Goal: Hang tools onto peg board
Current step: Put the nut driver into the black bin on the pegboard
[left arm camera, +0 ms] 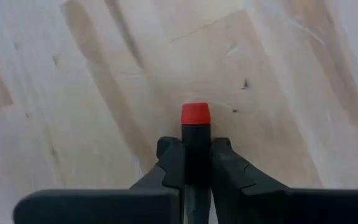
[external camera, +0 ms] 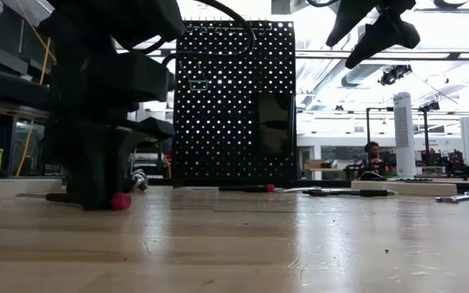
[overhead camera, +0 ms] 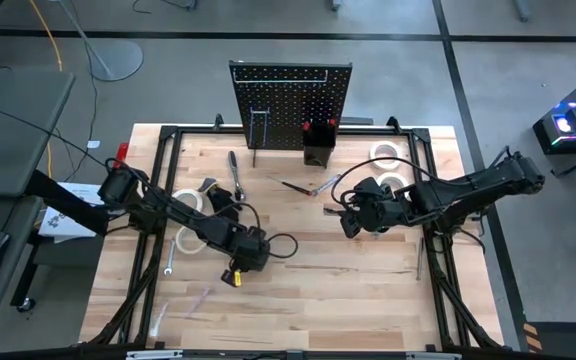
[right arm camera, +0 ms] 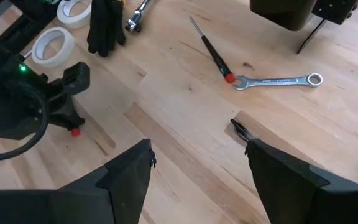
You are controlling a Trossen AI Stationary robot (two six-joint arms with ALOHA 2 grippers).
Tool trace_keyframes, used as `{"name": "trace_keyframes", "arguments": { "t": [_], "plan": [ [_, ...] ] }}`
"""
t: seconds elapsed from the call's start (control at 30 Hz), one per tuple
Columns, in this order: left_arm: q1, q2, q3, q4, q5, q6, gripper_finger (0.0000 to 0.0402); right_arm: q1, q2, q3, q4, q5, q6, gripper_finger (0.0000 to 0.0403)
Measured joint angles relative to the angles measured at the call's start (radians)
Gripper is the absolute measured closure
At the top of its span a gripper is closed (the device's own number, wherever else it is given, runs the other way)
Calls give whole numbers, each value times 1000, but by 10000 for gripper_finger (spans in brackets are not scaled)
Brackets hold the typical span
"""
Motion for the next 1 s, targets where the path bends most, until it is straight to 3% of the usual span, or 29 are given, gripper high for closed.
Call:
{"name": "trace_keyframes", "arguments": {
  "t": [0.73, 1.0],
  "plan": [
    [21, 4, 38, 79, -34, -127, 370, -3, 0, 0, -15, 16, -32, 148],
    [31, -107, 34, 143, -20, -103, 370, -3, 0, 0, -12, 18, -38, 148]
  ]
}}
